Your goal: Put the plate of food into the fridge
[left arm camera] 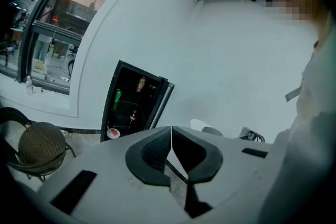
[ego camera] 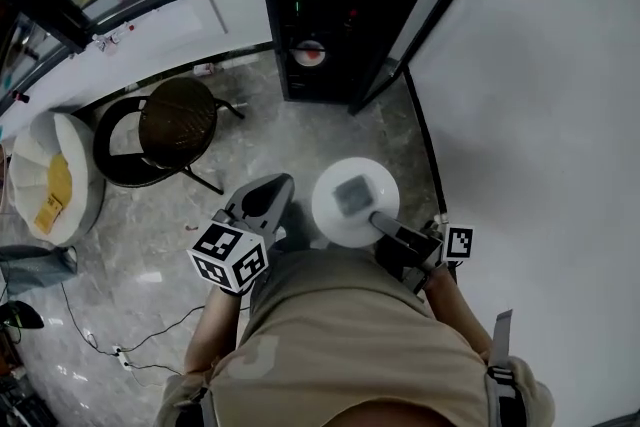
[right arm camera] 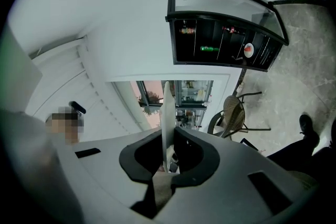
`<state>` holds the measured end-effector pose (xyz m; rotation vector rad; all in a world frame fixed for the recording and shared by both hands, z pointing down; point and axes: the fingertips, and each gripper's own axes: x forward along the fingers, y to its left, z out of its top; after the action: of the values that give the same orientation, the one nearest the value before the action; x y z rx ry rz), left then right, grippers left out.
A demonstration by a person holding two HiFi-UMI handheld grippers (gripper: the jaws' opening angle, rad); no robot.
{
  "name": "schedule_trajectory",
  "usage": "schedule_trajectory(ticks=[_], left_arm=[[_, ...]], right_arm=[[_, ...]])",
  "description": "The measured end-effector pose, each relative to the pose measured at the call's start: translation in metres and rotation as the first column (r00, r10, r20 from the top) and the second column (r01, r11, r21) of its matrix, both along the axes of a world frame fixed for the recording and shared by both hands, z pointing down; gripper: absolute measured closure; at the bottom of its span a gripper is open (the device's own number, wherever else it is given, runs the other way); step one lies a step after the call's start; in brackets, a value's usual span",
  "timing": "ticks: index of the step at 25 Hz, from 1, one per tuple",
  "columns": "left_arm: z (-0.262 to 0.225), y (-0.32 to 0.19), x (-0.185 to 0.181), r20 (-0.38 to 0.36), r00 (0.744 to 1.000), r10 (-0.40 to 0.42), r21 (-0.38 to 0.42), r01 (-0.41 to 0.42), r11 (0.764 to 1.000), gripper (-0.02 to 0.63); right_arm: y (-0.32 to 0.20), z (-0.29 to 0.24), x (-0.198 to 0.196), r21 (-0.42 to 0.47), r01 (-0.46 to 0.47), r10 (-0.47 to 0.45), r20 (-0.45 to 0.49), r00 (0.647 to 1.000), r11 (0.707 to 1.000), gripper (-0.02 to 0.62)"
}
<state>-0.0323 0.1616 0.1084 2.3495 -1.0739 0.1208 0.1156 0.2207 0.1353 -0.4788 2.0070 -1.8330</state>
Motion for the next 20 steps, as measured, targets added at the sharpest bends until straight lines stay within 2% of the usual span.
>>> schedule_trajectory(ticks=[9, 20], left_arm=[[0.004, -0.028, -0.03, -0.043, 0.999, 0.02, 0.002, -0.02, 1.0, 0.592], [0.01, -0.064, -0.071, -0.07, 0.997, 0.033, 0.012, -0.033, 0.999, 0.593]], right_arm=[[-0.025, -0.004, -0.028, 0.006, -0.021, 0.021, -0.036, 0.999, 1.0, 0.561], [-0.066, -0.003, -0.064, 0.003, -0.079, 0.079, -0.006, 0.997, 0.997, 0.561]])
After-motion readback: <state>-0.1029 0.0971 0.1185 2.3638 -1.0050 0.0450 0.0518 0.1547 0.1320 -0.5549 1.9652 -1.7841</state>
